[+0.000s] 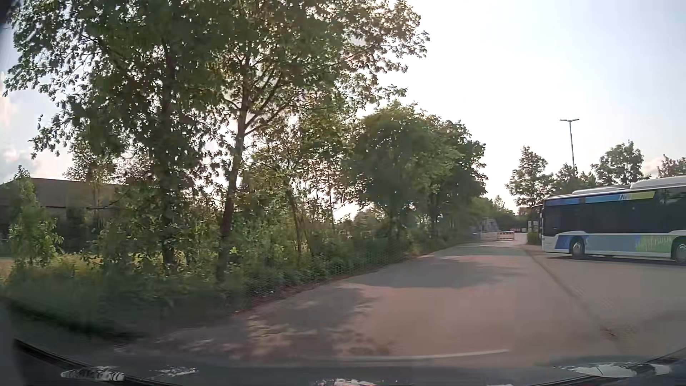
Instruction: Follow the waypoints while adhering to traffic rules and regulations
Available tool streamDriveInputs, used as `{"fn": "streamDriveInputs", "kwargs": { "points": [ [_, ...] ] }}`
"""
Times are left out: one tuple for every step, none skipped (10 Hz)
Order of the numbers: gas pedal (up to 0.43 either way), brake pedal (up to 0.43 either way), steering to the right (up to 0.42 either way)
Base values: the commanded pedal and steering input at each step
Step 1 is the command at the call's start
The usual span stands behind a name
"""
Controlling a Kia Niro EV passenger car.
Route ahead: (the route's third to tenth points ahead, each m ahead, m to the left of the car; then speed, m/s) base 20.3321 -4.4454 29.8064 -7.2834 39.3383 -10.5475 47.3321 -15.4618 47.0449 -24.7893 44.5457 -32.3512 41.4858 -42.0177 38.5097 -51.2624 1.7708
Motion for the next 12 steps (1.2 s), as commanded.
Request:
{"fn": "streamDriveInputs", "kwargs": {
  "points": [
    [0.000,0.043,0.497],
    [0.000,0.043,0.450],
    [0.000,0.049,0.409],
    [0.000,0.055,0.360],
    [0.000,0.055,0.327],
    [0.000,0.055,0.306],
    [0.000,0.055,0.278],
    [0.000,0.055,0.259],
    [0.000,0.055,0.247],
    [0.000,0.055,0.234],
    [0.000,0.055,0.219],
    [0.000,0.055,0.205]
  ]
}}
